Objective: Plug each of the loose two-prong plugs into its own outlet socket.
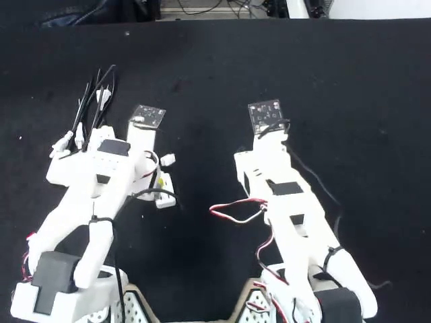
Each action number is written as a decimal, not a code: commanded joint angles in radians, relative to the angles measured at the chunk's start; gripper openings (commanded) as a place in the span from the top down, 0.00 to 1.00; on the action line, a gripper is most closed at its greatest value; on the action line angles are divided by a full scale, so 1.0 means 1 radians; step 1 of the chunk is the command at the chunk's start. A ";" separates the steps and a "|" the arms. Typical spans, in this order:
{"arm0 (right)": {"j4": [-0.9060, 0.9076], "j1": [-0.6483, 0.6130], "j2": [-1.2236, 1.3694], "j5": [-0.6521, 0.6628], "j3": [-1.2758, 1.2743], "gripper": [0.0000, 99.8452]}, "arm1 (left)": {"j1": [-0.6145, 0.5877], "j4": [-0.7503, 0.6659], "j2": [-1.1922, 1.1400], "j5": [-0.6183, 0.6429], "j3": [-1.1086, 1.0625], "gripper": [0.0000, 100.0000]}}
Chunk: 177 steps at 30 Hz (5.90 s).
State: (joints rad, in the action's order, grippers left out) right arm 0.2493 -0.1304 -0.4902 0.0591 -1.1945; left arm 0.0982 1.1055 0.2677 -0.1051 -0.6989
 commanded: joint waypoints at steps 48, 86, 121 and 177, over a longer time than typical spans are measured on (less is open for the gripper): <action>-0.120 0.158 0.140 -0.080 0.119 0.81 | -0.042 -0.287 -0.376 0.304 0.260 0.81; -0.064 0.242 0.061 -0.169 0.116 0.81 | 0.357 -0.502 -0.140 0.187 0.007 0.81; -0.068 0.236 0.061 -0.167 0.105 0.81 | -0.179 0.034 -0.422 0.190 0.412 0.82; -0.066 0.203 0.061 -0.167 0.107 0.81 | -0.444 0.144 -0.766 -0.296 1.032 0.81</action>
State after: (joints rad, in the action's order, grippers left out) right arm 0.1818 0.0905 -0.3905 -0.1005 -1.1224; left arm -0.3115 1.1638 -0.4411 -0.4058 0.1926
